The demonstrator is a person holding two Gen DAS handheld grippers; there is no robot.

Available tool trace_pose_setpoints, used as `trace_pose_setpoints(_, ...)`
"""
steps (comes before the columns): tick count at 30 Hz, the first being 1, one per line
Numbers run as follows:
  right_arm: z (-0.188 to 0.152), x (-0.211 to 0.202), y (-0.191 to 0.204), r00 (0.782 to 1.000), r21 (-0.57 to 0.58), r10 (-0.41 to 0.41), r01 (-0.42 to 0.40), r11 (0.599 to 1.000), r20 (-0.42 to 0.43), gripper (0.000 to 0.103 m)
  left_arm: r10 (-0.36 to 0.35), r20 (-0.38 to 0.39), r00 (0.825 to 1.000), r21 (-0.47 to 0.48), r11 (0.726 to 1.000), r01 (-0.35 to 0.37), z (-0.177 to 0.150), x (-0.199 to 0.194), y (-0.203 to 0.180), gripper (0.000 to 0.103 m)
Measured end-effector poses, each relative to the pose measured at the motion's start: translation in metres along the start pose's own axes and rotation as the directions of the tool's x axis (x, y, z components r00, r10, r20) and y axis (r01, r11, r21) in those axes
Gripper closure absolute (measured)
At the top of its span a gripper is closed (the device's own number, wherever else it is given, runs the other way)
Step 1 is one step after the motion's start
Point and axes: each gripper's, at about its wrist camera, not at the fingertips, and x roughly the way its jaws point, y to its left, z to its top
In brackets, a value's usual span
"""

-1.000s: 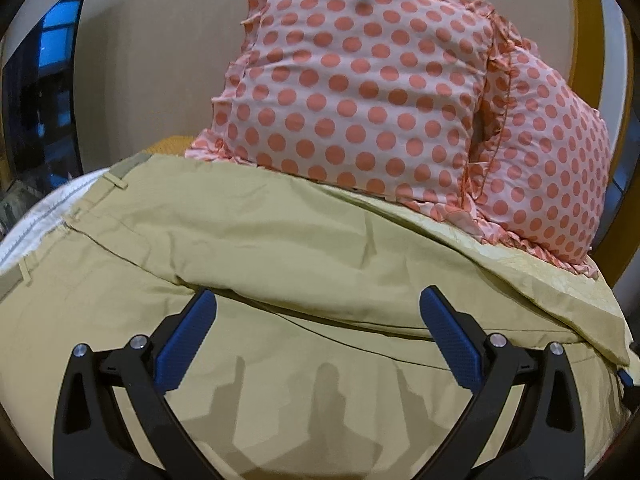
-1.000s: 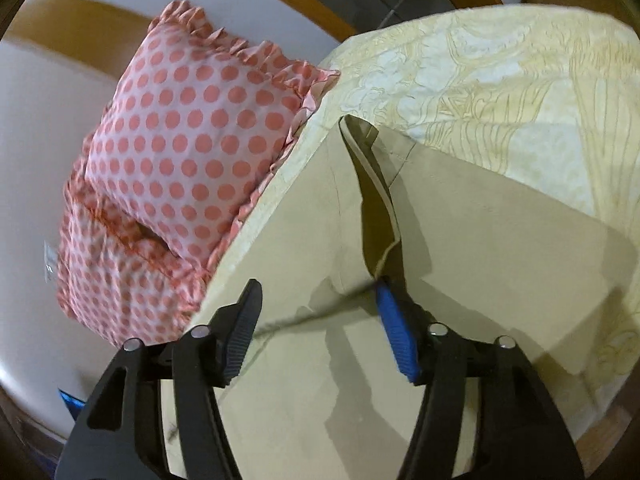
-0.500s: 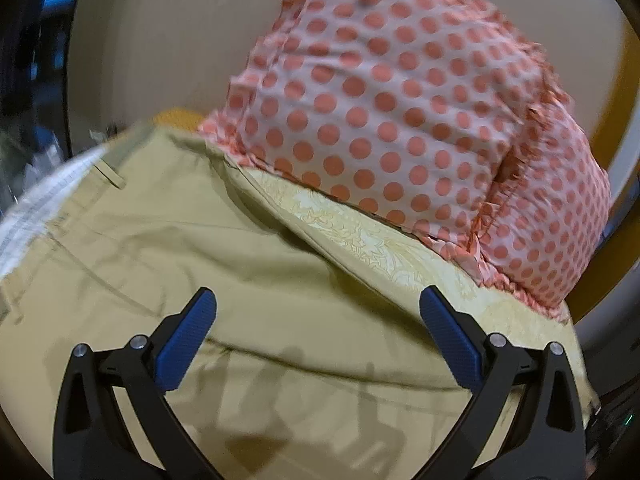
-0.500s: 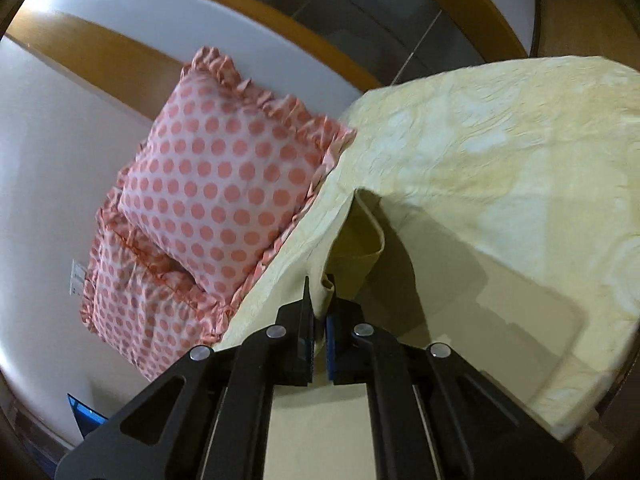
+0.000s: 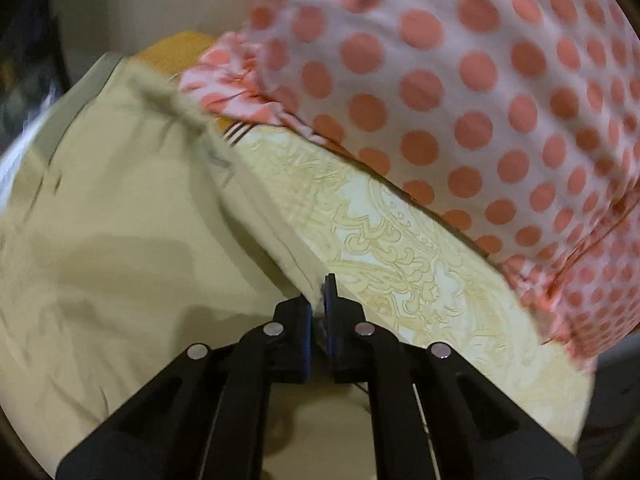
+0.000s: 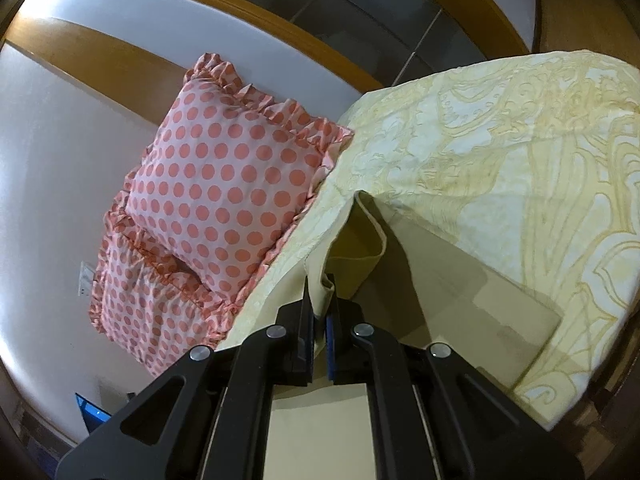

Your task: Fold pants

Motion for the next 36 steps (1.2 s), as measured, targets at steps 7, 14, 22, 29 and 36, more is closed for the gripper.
trace_pose_setpoints(7, 0.006, -0.024, 0.012, 0.998, -0.099, 0.001, 0.005, 0.995, 0.06, 0.099, -0.077, 0.245, 0.967, 0.083, 0.995, 0.058, -0.1, -0.152, 0.066, 0.096)
trace_pose_setpoints(14, -0.004, -0.029, -0.023, 0.997, -0.027, -0.077, 0.078, 0.997, 0.022, 0.099, -0.008, 0.197, 0.98, 0.049, 0.999, -0.001, -0.218, -0.175, 0.129, 0.096)
trace_pose_setpoints(22, -0.005, -0.044, -0.035, 0.993, -0.027, -0.111, 0.111, 0.993, 0.03, 0.099, -0.035, 0.194, 0.98, 0.039, 0.999, 0.028, -0.248, -0.174, 0.143, 0.096)
trace_pose_setpoints(29, -0.015, -0.047, -0.044, 0.978, -0.043, -0.208, 0.208, 0.977, -0.002, 0.095, -0.022, 0.219, 0.976, 0.113, 0.994, -0.003, -0.266, -0.176, 0.142, 0.093)
trace_pose_setpoints(36, -0.013, -0.078, -0.029, 0.949, -0.129, -0.284, 0.301, 0.945, 0.137, 0.029, -0.003, 0.41, 0.912, 0.196, 0.977, -0.085, -0.282, -0.237, 0.139, 0.052)
